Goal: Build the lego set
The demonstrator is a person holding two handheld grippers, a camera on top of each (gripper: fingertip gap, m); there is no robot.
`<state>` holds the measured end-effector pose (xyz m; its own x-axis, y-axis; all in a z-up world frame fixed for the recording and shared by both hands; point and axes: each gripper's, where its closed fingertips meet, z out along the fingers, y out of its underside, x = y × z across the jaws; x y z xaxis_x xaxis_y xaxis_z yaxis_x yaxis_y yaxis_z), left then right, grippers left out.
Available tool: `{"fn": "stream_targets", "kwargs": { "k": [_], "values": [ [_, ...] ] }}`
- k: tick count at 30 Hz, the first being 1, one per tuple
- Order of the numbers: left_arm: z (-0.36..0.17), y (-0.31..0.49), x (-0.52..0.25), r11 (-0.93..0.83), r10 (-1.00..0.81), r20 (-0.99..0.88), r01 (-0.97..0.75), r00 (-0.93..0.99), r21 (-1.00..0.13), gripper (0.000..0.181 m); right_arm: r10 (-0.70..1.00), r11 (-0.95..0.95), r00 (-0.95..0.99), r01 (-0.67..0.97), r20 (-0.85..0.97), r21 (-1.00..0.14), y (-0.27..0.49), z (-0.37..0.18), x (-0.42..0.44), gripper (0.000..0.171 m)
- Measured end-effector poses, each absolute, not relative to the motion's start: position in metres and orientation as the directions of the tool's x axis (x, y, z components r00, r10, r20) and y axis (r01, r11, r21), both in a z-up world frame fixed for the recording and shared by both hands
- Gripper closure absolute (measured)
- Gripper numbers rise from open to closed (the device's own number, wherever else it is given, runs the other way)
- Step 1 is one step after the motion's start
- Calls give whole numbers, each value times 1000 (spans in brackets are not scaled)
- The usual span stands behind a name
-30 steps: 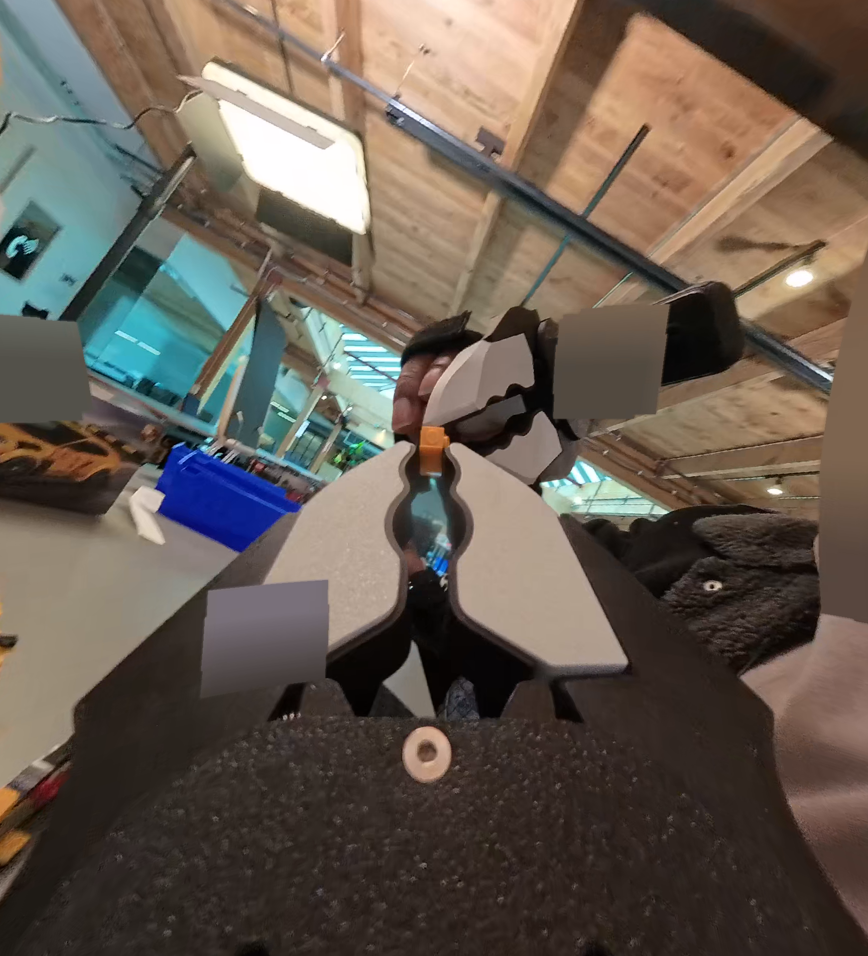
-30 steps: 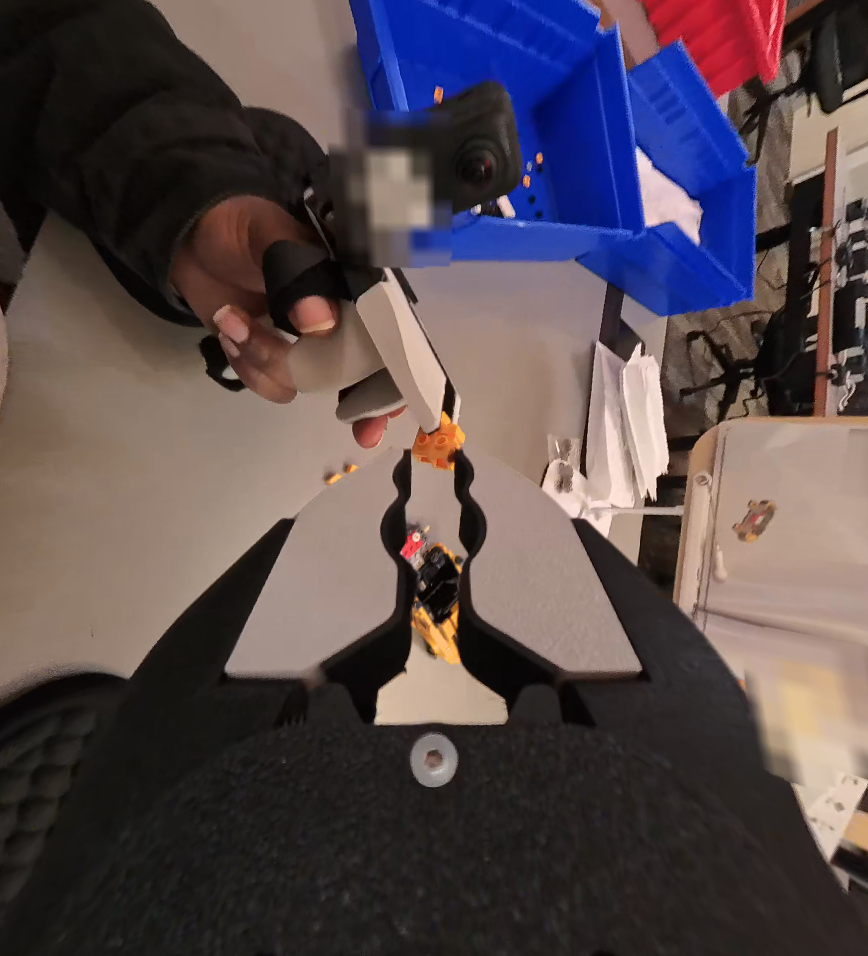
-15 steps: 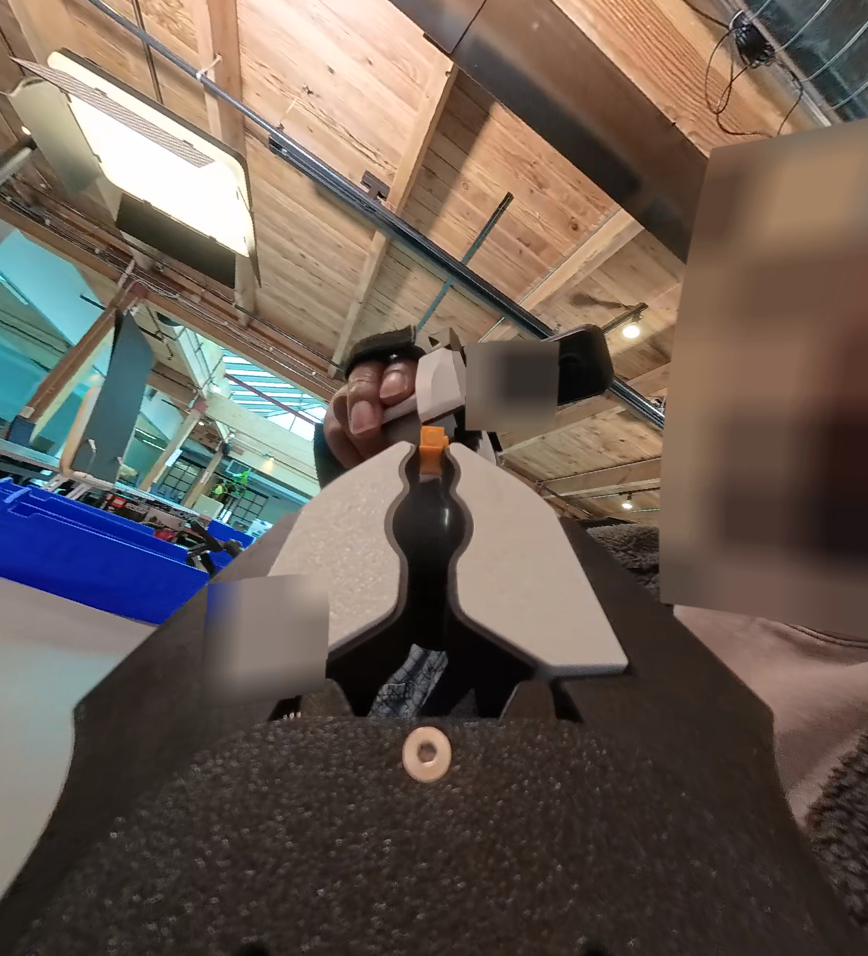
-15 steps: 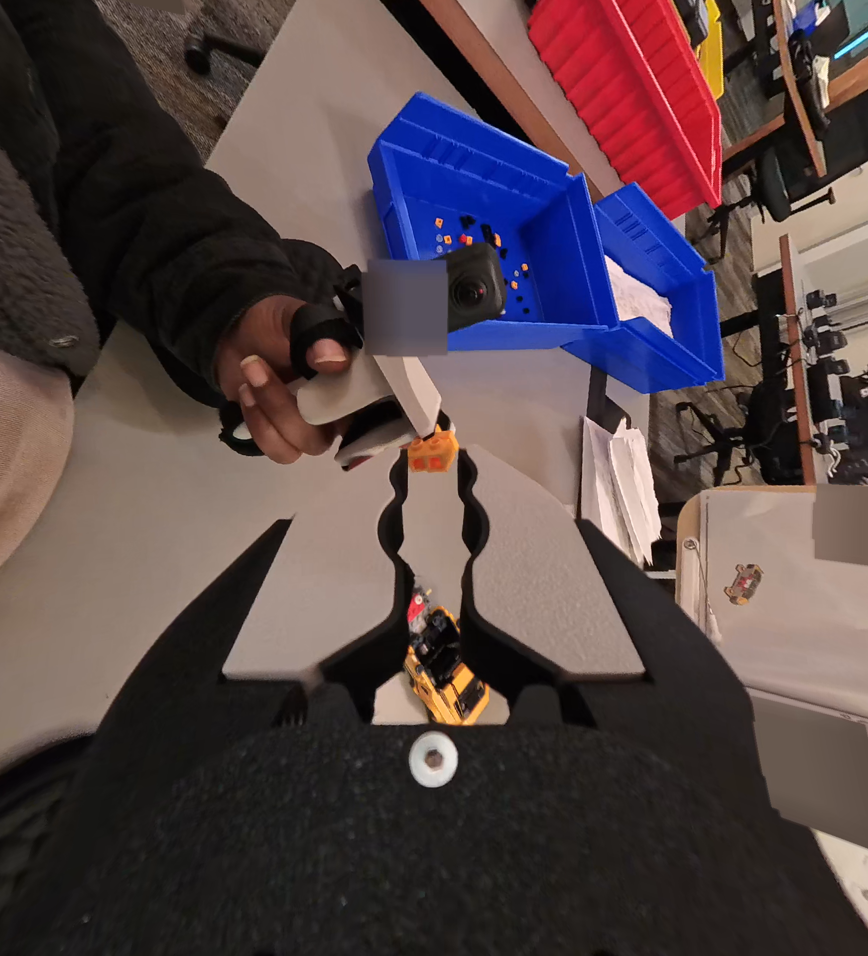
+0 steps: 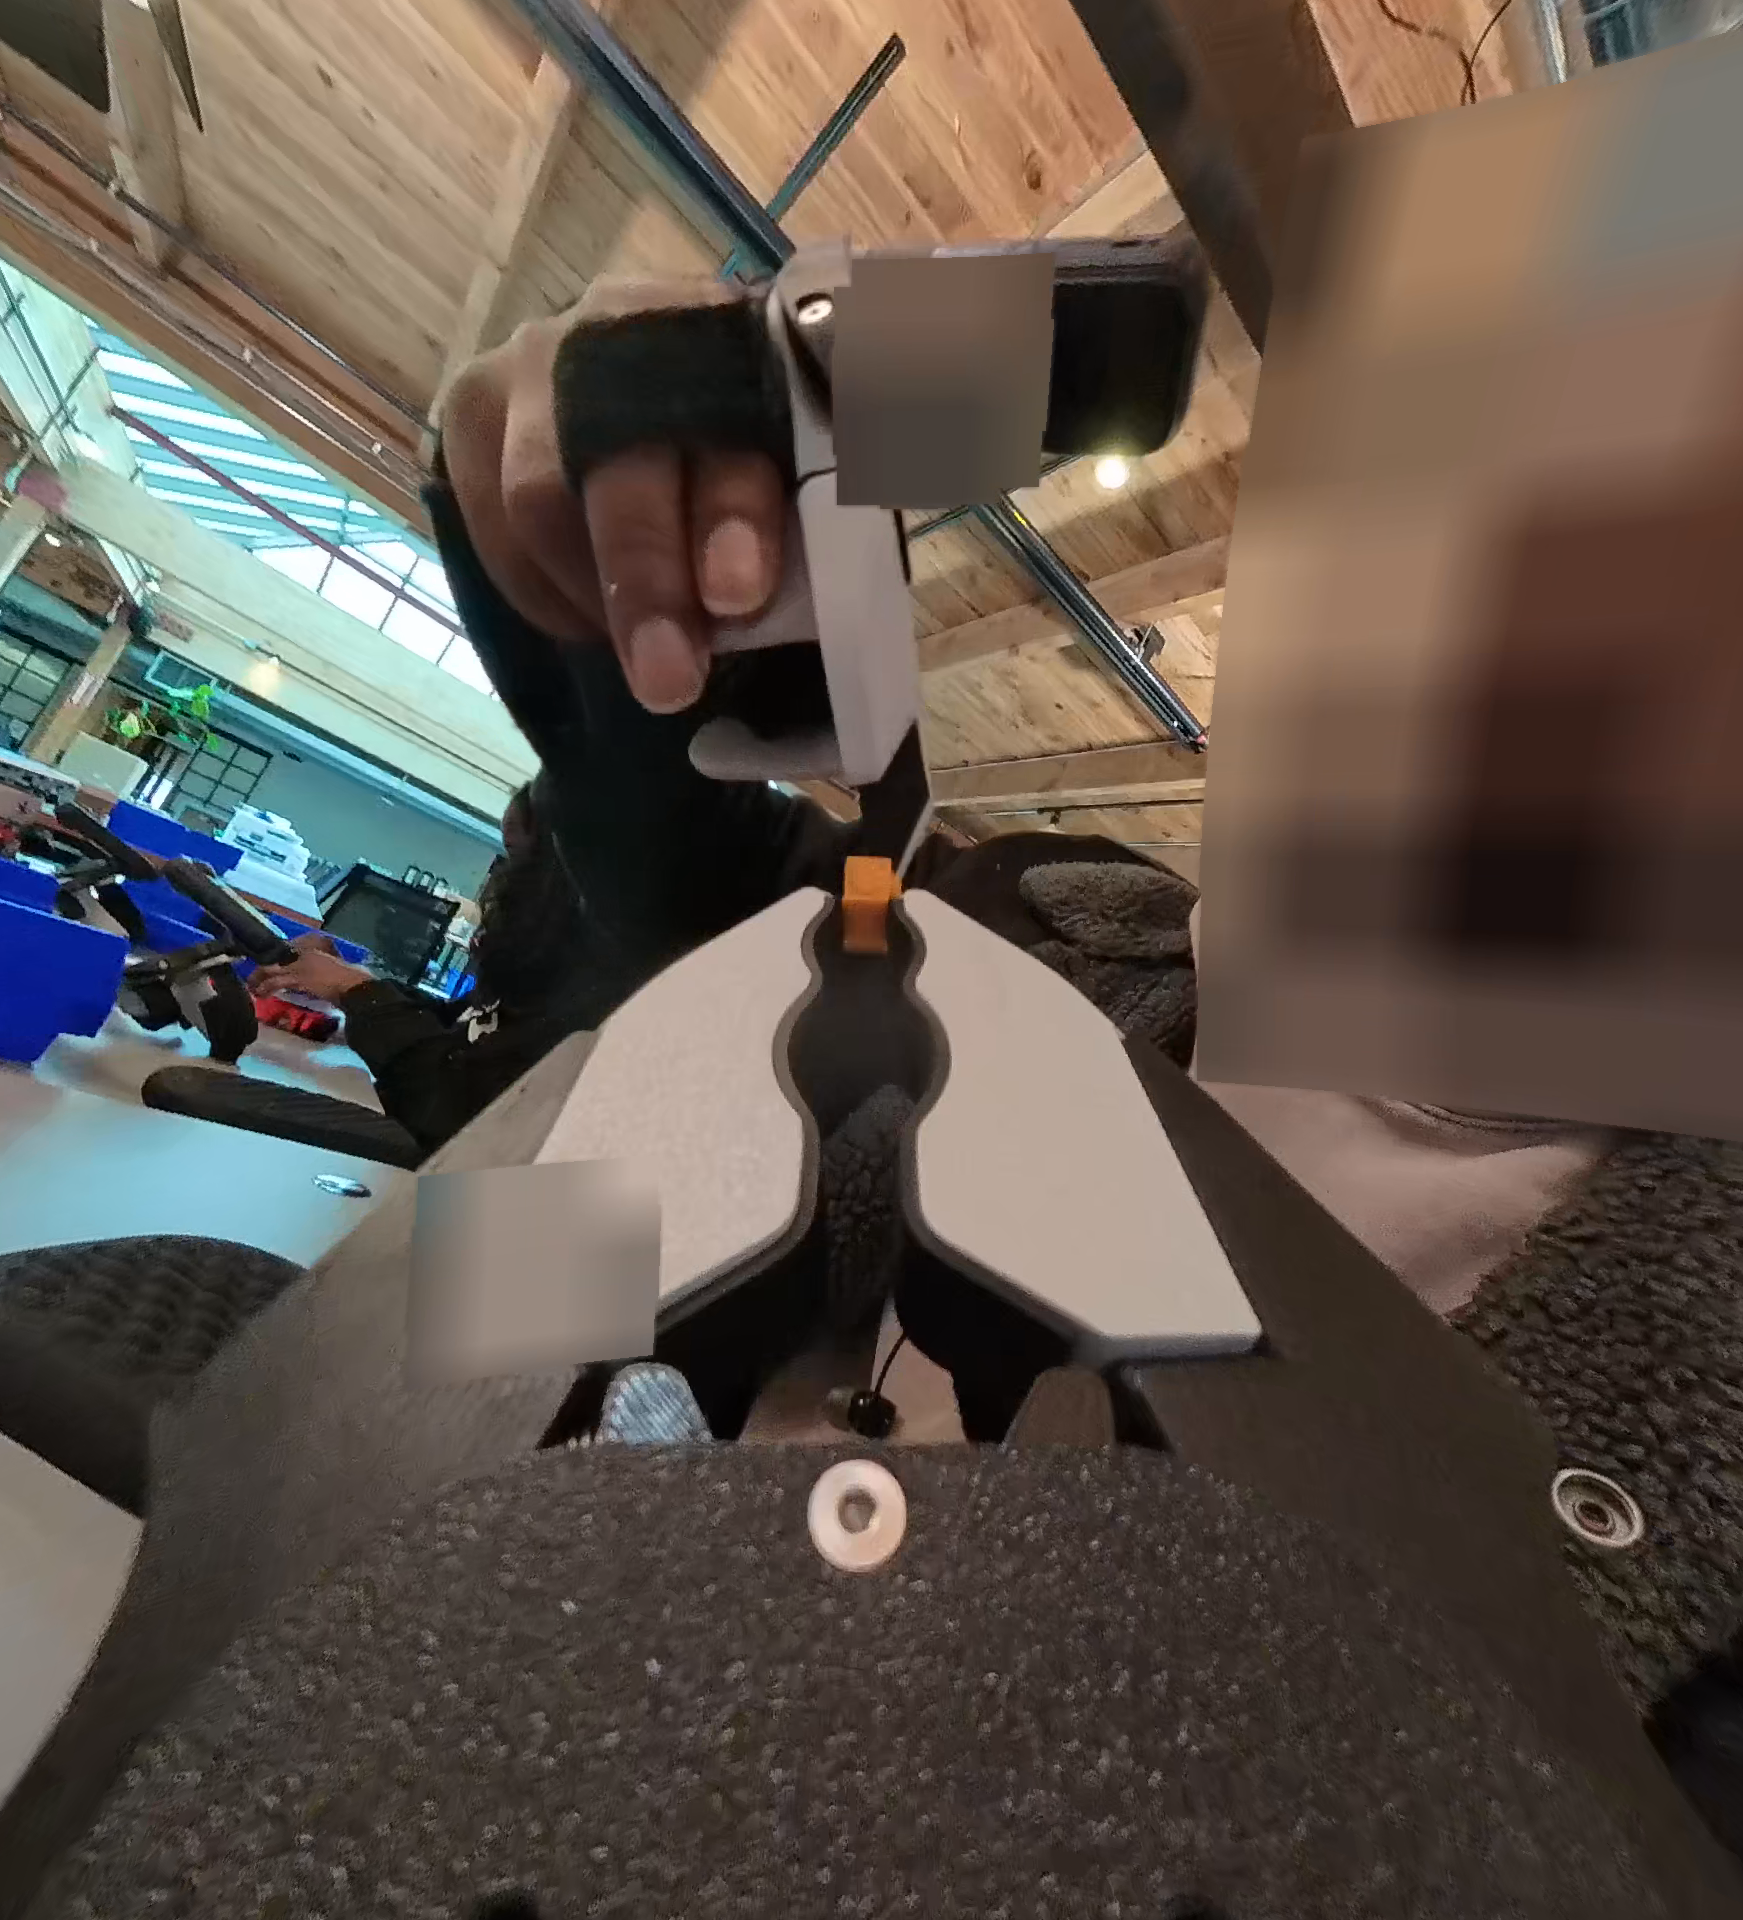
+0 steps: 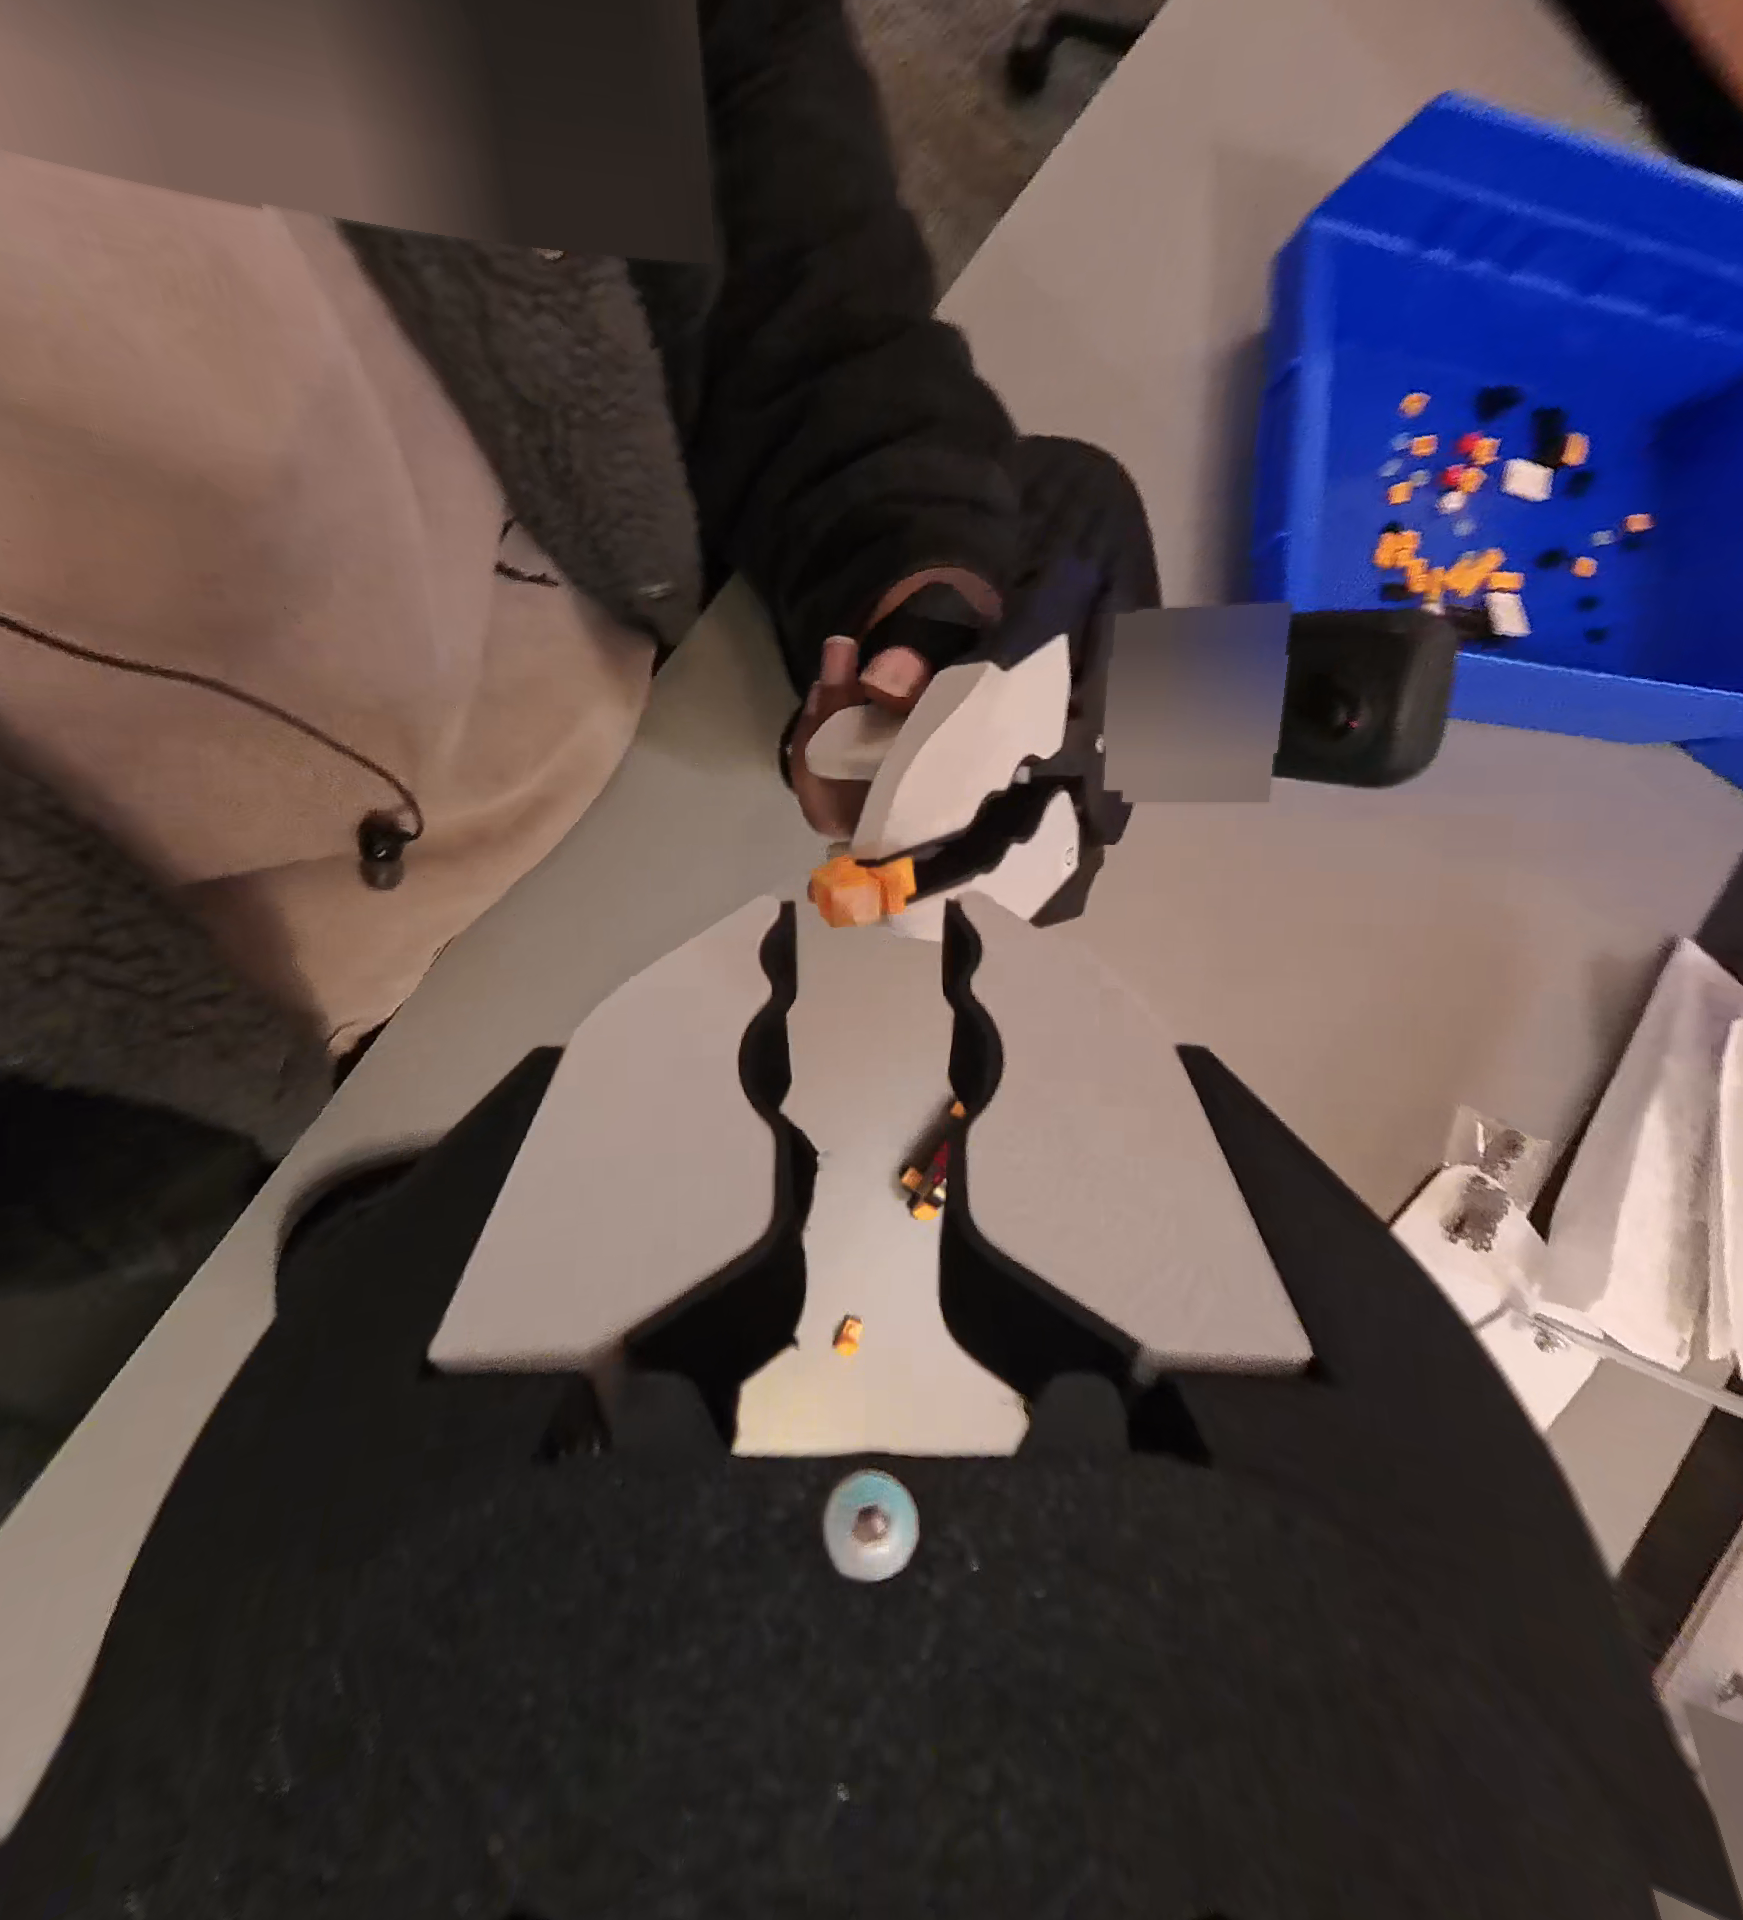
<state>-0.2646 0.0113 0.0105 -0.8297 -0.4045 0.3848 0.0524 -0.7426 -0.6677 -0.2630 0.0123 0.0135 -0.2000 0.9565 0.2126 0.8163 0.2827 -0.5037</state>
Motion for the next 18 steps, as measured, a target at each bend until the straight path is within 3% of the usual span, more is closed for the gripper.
{"fn": "stream_targets", "kwargs": {
  "k": [5, 18],
  "values": [
    [7, 9, -263, -730, -401, 394, 29, -827, -682, 173, 941, 338, -296, 849, 165, -405, 8, 0, -267, 144],
    [2, 0, -261, -687, -414, 391, 0, -822, -727, 173, 932, 358, -351, 851, 91, -384, 3, -12, -265, 154]
  ]
}}
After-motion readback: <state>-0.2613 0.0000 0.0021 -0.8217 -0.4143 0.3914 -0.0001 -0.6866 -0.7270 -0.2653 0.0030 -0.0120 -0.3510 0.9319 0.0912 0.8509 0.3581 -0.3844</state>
